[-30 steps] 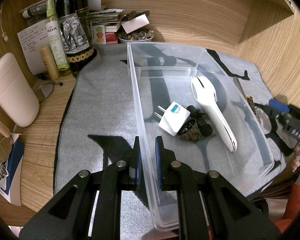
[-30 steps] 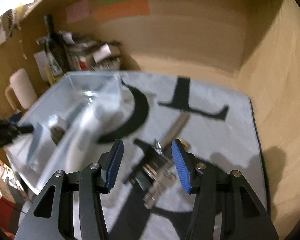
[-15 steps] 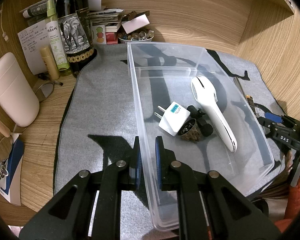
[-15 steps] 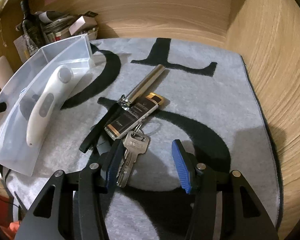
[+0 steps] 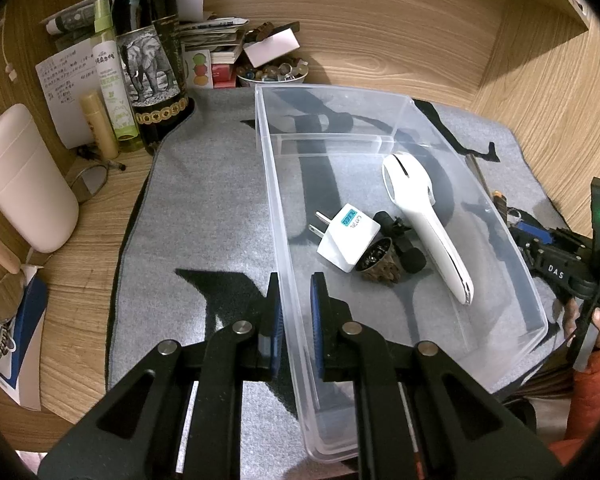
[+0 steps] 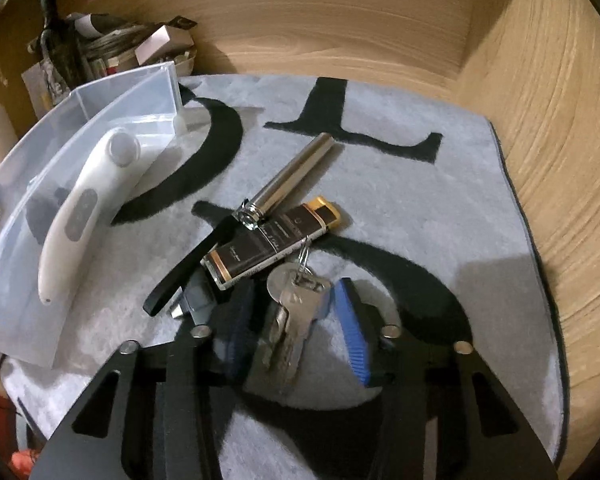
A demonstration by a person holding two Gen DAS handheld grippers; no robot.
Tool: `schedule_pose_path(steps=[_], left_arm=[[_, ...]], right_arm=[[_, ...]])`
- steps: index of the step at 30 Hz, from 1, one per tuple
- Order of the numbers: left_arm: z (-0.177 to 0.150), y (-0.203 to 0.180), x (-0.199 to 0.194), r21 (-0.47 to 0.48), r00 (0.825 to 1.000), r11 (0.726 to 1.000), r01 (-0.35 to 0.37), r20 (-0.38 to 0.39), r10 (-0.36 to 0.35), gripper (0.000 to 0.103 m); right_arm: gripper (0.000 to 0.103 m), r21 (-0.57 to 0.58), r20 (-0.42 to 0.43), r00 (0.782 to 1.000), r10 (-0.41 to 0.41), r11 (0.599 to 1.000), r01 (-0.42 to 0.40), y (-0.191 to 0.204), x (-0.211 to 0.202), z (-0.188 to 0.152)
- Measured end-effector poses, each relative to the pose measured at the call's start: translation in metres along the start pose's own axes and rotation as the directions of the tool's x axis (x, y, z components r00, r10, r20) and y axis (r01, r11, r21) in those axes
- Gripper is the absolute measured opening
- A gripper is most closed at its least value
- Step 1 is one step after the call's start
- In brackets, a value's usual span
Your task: Organize rigid objects
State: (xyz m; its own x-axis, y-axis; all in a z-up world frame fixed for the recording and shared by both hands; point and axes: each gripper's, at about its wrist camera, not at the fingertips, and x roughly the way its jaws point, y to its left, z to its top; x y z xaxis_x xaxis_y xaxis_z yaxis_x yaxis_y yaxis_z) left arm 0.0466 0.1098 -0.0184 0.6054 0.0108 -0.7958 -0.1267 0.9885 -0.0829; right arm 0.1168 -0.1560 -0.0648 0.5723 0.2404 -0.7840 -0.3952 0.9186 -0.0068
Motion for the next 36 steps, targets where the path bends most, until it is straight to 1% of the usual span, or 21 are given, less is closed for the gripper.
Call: schedule_pose_path(steps=[1,4,7,11,15,16,17,18,20,23,25,27,30,31,32,34,36], left_arm=[[0.000,0.000,0.000,0.001,1.000,1.000,0.000,0.000,0.000,0.011],[0.000,0.000,0.000,0.000,1.000,1.000,-0.001,0.000,0.001,0.011],[0.000,0.000,0.000,0.001,1.000,1.000,-0.002,0.000,0.002,0.011],[0.000,0.001,0.000,0.000,1.000,1.000,0.000,0.001,0.000,0.011],[0.000,0.001,0.000,0.000,1.000,1.000,-0.001,0.001,0.001,0.011],[0.000,0.001,0.000,0.001,1.000,1.000,-0.002,0.001,0.002,0.011],[0.000,0.001,0.000,0.001,1.000,1.000,-0.002,0.001,0.002,0.011],[0.000,0.001,0.000,0.001,1.000,1.000,-0.001,0.002,0.001,0.011],[-0.001,0.001,0.000,0.001,1.000,1.000,0.001,0.003,-0.001,0.011],[-0.001,0.001,-0.001,0.003,1.000,1.000,0.004,0.004,-0.004,0.011],[-0.001,0.001,-0.002,0.005,1.000,1.000,0.006,0.004,-0.006,0.011],[-0.001,0.001,-0.002,0.006,1.000,1.000,0.009,0.004,-0.009,0.011],[-0.002,0.001,-0.002,0.007,1.000,1.000,0.009,0.006,-0.009,0.011],[-0.002,0.001,-0.002,0.006,1.000,1.000,0.009,0.007,-0.009,0.011],[-0.002,0.001,-0.002,0.006,1.000,1.000,0.010,0.006,-0.010,0.011],[-0.002,0.001,-0.002,0.006,1.000,1.000,0.011,0.005,-0.011,0.011],[-0.002,0.001,-0.002,0.006,1.000,1.000,0.011,0.006,-0.011,0.011]], right_arm=[[0.023,0.012,0.004,1.000,0.004,1.000,-0.004,-0.002,-0.001,-0.001],[0.023,0.039,0.011,1.000,0.015,0.999,-0.016,-0.006,-0.005,-0.002],[0.023,0.047,0.035,0.999,0.013,0.999,-0.015,-0.006,-0.014,-0.002],[0.023,0.048,0.096,0.995,0.019,0.999,-0.023,-0.002,-0.035,0.004],[0.023,0.022,0.169,0.985,0.023,0.999,-0.027,0.008,-0.059,0.015],[0.019,0.013,0.186,0.982,0.029,0.999,-0.032,0.012,-0.065,0.018],[0.009,0.004,0.198,0.980,0.035,0.999,-0.037,0.015,-0.069,0.021],[0.004,-0.007,0.211,0.976,0.050,0.999,-0.050,0.019,-0.074,0.025],[0.004,-0.020,0.242,0.968,0.071,0.997,-0.068,0.027,-0.082,0.032],[0.004,-0.051,0.277,0.957,0.086,0.996,-0.075,0.039,-0.089,0.040],[0.004,-0.065,0.278,0.956,0.089,0.995,-0.074,0.043,-0.089,0.042],[0.004,-0.077,0.259,0.962,0.089,0.994,-0.071,0.045,-0.084,0.041],[0.006,-0.079,0.209,0.974,0.086,0.994,-0.071,0.042,-0.072,0.039],[0.013,-0.083,0.178,0.980,0.087,0.994,-0.073,0.041,-0.064,0.038],[0.025,-0.084,0.163,0.983,0.086,0.994,-0.073,0.040,-0.061,0.037],[0.035,-0.105,0.134,0.989,0.067,0.993,-0.053,0.040,-0.049,0.033],[0.035,-0.148,0.091,0.995,0.038,0.989,-0.025,0.042,-0.035,0.029]])
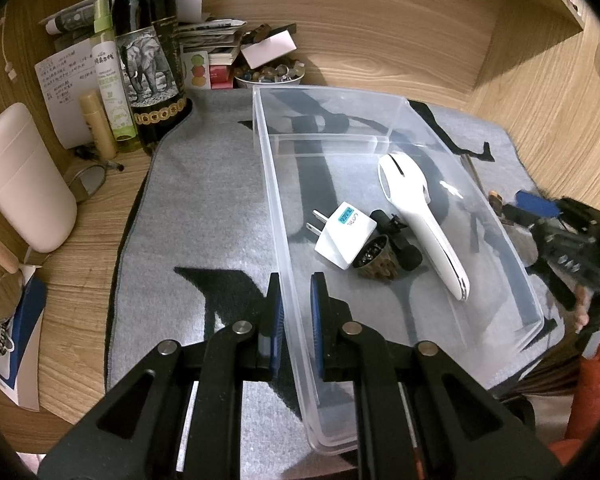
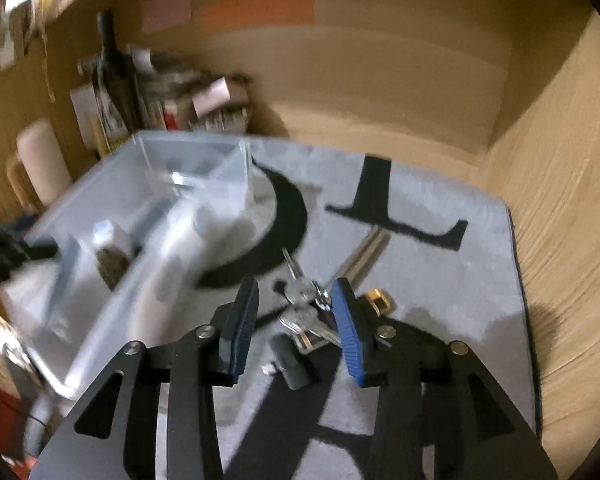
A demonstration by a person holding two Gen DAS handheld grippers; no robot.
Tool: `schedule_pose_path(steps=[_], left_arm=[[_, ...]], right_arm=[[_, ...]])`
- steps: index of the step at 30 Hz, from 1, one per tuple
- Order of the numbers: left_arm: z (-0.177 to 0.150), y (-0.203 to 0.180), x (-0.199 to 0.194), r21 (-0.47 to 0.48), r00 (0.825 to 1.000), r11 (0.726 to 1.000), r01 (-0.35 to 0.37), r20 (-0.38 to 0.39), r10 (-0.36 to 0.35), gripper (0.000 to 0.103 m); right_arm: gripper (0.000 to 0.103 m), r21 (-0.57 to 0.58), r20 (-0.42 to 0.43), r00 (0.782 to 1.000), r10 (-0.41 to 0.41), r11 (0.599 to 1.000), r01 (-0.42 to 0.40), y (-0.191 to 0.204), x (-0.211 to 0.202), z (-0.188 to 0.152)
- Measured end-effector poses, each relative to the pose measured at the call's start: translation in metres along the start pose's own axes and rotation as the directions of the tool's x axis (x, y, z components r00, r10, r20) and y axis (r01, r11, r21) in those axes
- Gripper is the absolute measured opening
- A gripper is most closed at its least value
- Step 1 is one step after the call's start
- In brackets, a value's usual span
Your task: Organize rigid objects
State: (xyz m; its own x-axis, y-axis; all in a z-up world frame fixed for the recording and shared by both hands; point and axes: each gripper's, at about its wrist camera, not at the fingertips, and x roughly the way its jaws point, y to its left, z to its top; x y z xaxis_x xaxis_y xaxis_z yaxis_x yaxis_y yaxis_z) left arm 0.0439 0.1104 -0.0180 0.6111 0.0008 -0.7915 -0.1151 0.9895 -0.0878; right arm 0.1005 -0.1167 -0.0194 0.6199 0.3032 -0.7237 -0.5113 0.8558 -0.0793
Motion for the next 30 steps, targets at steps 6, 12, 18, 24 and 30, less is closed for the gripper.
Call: schedule_pose_path(steps=[6,12,18,24,30], left_arm=[[0.000,0.000,0.000,-0.001,1.000,1.000,0.001,0.000,-0.001,0.011],[0.000,0.000,0.000,0.001,1.000,1.000,0.000,0.001,0.000,0.011],[0.001,-0.001,0.000,-0.002,1.000,1.000,0.002,0.001,-0.002,0.011],[0.000,0.000,0.001,-0.001,1.000,1.000,0.003,0.002,-0.003,0.011],[0.000,0.000,0.000,-0.003,1.000,1.000,0.004,0.002,-0.004,0.011]], right_arm=[[0.035,-0.047,-0.107,0.994,0.001,0.999,-0.006,-0.001,0.036,-0.004],[0.026,-0.062,-0.102,0.995,-0.006,0.998,-0.001,0.000,0.042,-0.003],[0.025,-0.115,-0.100,0.995,-0.019,0.993,0.007,0.013,0.035,-0.007],[0.000,-0.086,-0.073,0.997,0.008,0.996,-0.014,0.015,0.020,-0.007],[0.026,-0.082,-0.061,0.998,0.012,0.997,-0.016,0.011,0.011,-0.004]])
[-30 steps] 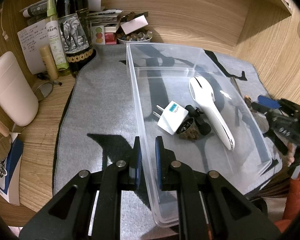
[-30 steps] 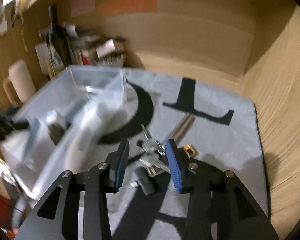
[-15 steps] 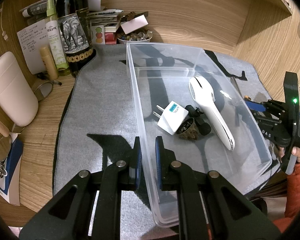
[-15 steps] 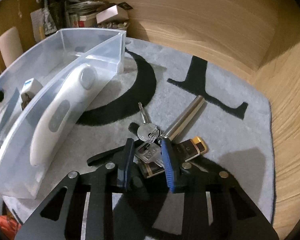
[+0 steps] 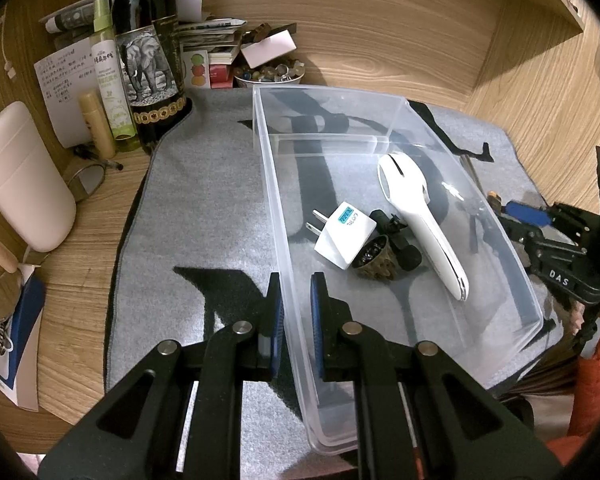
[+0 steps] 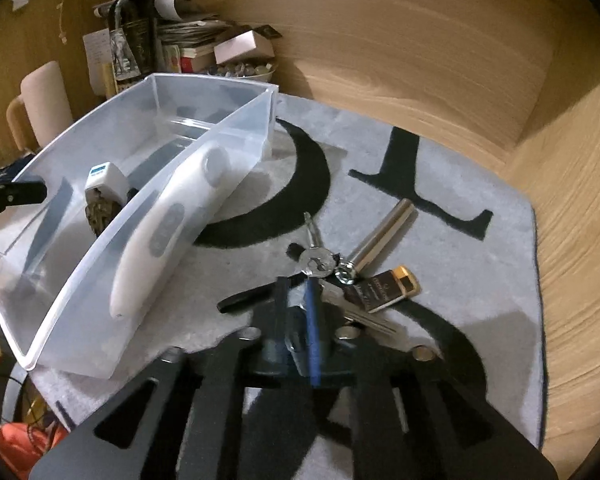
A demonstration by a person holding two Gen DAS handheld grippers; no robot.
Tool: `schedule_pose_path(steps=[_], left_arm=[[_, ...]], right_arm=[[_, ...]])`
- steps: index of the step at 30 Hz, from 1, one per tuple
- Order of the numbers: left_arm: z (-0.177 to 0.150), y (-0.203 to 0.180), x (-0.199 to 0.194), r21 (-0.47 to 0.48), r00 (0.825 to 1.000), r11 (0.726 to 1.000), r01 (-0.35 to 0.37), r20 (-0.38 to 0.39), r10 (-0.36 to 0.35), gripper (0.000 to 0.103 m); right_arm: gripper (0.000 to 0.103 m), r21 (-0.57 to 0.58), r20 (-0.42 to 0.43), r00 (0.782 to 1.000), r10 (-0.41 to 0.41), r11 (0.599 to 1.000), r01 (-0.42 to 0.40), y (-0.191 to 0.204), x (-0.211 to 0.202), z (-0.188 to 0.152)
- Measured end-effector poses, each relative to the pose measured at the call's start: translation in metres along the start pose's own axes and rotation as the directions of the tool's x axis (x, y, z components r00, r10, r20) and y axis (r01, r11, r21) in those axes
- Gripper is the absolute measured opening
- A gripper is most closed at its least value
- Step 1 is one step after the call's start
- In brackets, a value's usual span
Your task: Organize rigid objects
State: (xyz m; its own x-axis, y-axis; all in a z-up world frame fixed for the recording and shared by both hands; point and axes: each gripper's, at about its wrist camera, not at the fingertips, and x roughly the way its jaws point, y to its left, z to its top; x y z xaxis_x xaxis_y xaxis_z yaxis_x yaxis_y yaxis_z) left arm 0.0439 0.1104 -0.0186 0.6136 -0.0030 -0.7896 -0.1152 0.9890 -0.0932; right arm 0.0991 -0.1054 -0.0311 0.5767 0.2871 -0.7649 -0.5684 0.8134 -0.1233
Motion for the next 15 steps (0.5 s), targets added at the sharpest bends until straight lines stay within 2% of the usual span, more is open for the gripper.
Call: schedule_pose_path(steps=[1,2,9,15], left_arm=[[0.000,0.000,0.000,0.000,1.000,1.000,0.001,0.001,-0.001,0.011],[-0.001,0.000,0.000,0.000,1.000,1.000,0.001,0.002,-0.001,0.011],[-0.001,0.000,0.001,-0.003,1.000,1.000,0.003,0.001,-0.003,0.011],[-0.001,0.000,0.001,-0.005,1.000,1.000,0.005,0.002,-0.005,0.011]], right_arm=[[0.039,-0.007,0.007,1.000,-0.015,1.000,0.015,0.000,0.001,0.000],[0.043,-0.018,0.008,0.999,-0.035,0.999,0.035,0.000,0.002,0.000],[0.042,-0.040,-0.062,0.997,-0.044,0.998,0.042,0.000,0.029,0.002],[0.043,0.074,-0.040,0.999,-0.027,0.997,0.030,-0.024,0.027,0.011]])
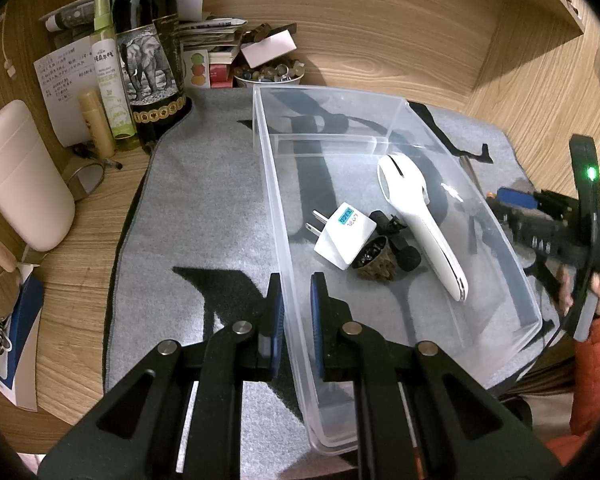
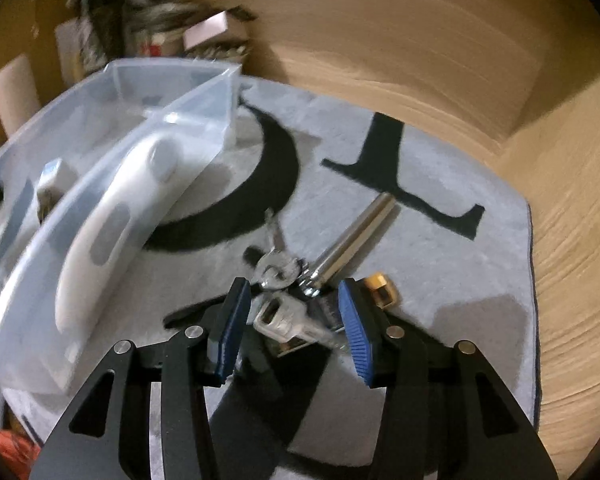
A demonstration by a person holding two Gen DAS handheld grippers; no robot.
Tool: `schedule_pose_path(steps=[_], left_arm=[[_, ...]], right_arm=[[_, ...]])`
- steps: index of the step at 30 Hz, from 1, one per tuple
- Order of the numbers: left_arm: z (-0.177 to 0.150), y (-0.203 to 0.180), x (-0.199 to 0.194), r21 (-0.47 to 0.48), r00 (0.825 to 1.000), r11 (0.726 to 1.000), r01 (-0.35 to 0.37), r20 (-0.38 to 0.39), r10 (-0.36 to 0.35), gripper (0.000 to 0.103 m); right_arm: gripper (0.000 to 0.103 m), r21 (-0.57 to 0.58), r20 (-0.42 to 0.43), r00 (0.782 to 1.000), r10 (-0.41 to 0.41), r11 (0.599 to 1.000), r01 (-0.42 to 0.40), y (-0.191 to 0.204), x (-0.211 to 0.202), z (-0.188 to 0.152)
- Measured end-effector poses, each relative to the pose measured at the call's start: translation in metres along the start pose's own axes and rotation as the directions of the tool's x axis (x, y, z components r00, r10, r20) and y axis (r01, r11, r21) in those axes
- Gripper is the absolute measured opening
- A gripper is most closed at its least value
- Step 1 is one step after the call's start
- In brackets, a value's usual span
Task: Organize rigid objects
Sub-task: 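Carry the metal tube into the clear box and open the right gripper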
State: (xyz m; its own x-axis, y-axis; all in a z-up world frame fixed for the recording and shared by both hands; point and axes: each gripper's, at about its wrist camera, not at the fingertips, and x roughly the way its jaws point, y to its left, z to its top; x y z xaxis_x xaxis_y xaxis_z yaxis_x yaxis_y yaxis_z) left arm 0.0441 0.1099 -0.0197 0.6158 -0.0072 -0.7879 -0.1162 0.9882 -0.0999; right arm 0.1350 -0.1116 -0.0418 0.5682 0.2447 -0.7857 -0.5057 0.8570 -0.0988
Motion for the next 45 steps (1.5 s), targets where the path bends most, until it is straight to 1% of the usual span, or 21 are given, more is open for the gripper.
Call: schedule_pose_path(steps=[3,6,8,10,12,13,17,21,25,29,30,33,36,40,43,45], left_arm=[[-0.001,0.000,-0.001,-0.001,1.000,1.000,0.004,0.001,-0.004,0.011],[-0.001,0.002,-0.001,-0.006,1.000,1.000,0.011,0.001,-0.011,0.011],[-0.001,0.001,-0.001,-0.006,1.000,1.000,0.013,0.000,-0.013,0.011],[-0.002,0.002,-0.001,-0.004,1.000,1.000,0.013,0.000,-0.013,0.011],[-0.002,0.002,-0.001,-0.002,1.000,1.000,0.013,-0.002,-0.013,0.011],[-0.002,0.001,0.000,-0.003,1.000,1.000,0.012,-0.003,-0.012,0.011],[-0.001,0.002,-0.001,-0.003,1.000,1.000,0.012,-0.004,-0.012,0.011],[-0.002,0.003,0.000,-0.002,1.000,1.000,0.010,-0.004,-0.010,0.011],[-0.002,0.002,-0.001,-0.001,1.000,1.000,0.005,-0.005,-0.005,0.011],[-0.002,0.002,-0.001,-0.001,1.000,1.000,0.005,-0.005,-0.005,0.011],[-0.002,0.002,-0.001,-0.001,1.000,1.000,0.005,-0.005,-0.005,0.011],[-0.002,0.002,0.000,0.001,1.000,1.000,0.005,-0.005,-0.005,0.011],[-0.002,0.002,0.000,0.000,1.000,1.000,0.005,-0.005,-0.005,0.011],[-0.002,0.002,0.000,-0.002,1.000,1.000,0.005,-0.005,-0.005,0.011],[-0.002,0.002,0.000,0.000,1.000,1.000,0.005,-0.005,-0.005,0.011],[-0.002,0.002,0.000,0.000,1.000,1.000,0.005,-0.006,-0.005,0.011]], right_arm=[[0.042,0.074,0.001,1.000,-0.006,0.997,0.006,-0.012,0.007,0.012],[0.041,0.107,-0.043,0.999,-0.016,0.994,0.020,-0.016,0.027,0.020],[0.033,0.111,-0.087,0.996,-0.019,0.993,0.029,-0.018,0.044,0.022],[0.032,0.125,-0.068,0.998,-0.011,0.992,0.020,-0.020,0.047,0.021],[0.023,0.128,-0.056,0.998,-0.004,0.992,0.011,-0.019,0.044,0.021],[0.017,0.126,-0.049,0.999,0.003,0.992,0.003,-0.019,0.042,0.020],[0.017,0.131,0.001,1.000,0.004,0.991,-0.004,-0.017,0.026,0.018],[0.017,0.133,0.065,0.998,0.028,0.990,-0.036,-0.013,0.001,0.018],[0.016,0.129,0.127,0.991,0.050,0.989,-0.066,-0.009,-0.022,0.022],[0.014,0.107,0.190,0.981,0.048,0.992,-0.069,-0.002,-0.046,0.027],[0.014,0.101,0.202,0.978,0.058,0.992,-0.079,-0.001,-0.051,0.029],[0.014,0.086,0.228,0.972,0.052,0.994,-0.073,0.003,-0.062,0.031],[0.014,0.077,0.236,0.971,0.039,0.995,-0.058,0.004,-0.068,0.031],[0.014,0.080,0.248,0.968,0.050,0.994,-0.072,0.004,-0.075,0.029],[0.014,0.061,0.278,0.958,0.062,0.995,-0.082,0.009,-0.086,0.033],[0.014,0.043,0.303,0.949,0.084,0.994,-0.102,0.016,-0.095,0.038]])
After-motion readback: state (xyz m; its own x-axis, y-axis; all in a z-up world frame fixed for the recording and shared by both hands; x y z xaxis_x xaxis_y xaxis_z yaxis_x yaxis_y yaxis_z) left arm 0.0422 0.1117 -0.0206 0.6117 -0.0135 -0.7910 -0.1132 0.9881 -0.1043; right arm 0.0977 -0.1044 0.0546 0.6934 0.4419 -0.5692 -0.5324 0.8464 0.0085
